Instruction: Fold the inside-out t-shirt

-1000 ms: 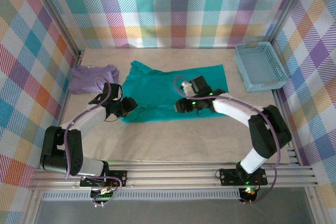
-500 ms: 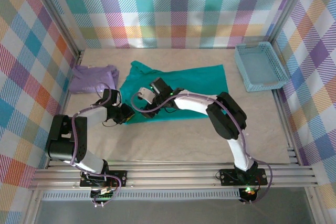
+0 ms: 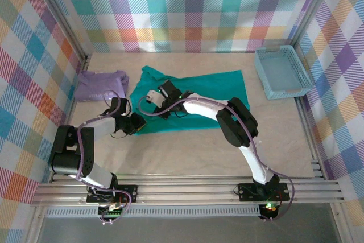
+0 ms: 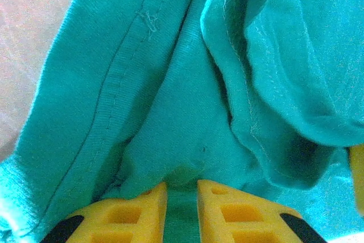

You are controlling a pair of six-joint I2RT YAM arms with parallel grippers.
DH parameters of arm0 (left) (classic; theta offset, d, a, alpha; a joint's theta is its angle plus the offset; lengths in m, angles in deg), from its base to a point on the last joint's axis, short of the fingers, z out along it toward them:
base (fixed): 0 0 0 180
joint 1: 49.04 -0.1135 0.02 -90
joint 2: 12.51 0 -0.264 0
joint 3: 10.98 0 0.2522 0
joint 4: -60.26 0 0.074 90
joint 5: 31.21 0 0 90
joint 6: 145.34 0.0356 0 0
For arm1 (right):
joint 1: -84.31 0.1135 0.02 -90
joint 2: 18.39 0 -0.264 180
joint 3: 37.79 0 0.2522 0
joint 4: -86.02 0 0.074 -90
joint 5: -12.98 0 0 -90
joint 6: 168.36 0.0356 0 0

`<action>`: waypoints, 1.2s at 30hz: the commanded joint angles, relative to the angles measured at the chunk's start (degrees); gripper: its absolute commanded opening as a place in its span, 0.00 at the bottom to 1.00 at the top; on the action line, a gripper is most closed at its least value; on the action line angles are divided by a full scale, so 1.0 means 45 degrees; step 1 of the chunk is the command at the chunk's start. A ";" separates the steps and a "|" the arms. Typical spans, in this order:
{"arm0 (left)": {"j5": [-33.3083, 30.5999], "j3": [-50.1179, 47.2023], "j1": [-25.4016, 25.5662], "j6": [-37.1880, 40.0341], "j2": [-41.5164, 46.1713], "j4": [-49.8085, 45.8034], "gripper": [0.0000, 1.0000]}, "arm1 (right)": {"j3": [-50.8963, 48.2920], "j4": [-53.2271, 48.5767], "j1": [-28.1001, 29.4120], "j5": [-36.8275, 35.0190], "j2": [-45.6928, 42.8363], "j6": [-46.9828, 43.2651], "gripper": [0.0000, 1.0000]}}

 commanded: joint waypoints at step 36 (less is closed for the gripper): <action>-0.2090 0.3094 -0.0187 0.0532 -0.0291 -0.1431 0.37 | 0.1164 -0.1559 -0.1016 0.1161 -0.0484 0.5527 0.49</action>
